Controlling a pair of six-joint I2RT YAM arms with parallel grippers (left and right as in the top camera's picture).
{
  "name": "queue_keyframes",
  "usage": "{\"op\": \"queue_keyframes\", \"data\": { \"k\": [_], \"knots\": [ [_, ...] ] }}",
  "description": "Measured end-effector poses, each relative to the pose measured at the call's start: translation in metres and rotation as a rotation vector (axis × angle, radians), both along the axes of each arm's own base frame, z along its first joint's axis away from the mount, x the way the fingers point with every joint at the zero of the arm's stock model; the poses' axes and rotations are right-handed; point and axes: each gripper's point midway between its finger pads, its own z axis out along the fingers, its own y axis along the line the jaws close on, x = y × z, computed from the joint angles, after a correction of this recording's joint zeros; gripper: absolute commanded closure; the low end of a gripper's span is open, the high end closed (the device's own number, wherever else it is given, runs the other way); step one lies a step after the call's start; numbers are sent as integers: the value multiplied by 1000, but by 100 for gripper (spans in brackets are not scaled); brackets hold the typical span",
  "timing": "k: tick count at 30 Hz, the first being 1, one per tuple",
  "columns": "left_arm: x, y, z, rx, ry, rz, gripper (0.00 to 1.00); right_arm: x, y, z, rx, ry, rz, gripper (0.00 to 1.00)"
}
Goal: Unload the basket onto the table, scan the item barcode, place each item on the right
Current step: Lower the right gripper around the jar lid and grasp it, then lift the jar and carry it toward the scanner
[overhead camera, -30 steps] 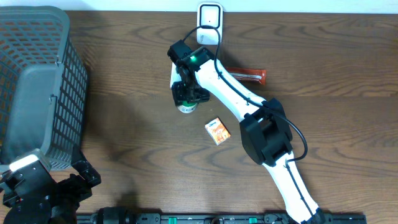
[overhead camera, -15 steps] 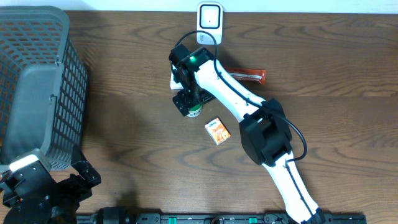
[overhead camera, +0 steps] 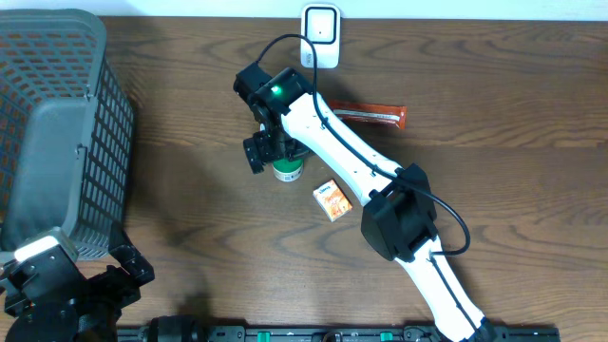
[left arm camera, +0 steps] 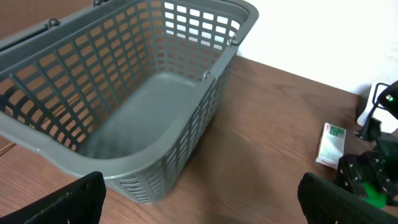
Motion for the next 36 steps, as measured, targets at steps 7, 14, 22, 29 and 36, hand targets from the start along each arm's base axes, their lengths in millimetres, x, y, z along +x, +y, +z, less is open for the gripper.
{"op": "queue_keyframes", "data": {
  "k": [7,14,22,29,36],
  "knots": [
    [0,0,0,0,0,0,0,7,-8,0,-15,-7,-98,1],
    [0,0,0,0,0,0,0,10,-6,0,-5,-16,-120,2],
    [0,0,0,0,0,0,0,10,-5,-3,-6,-11,-120,5],
    [0,0,0,0,0,0,0,6,-2,-25,-14,37,-119,5],
    [0,0,0,0,0,0,0,4,-2,-33,-24,57,-119,16]
  ]
}}
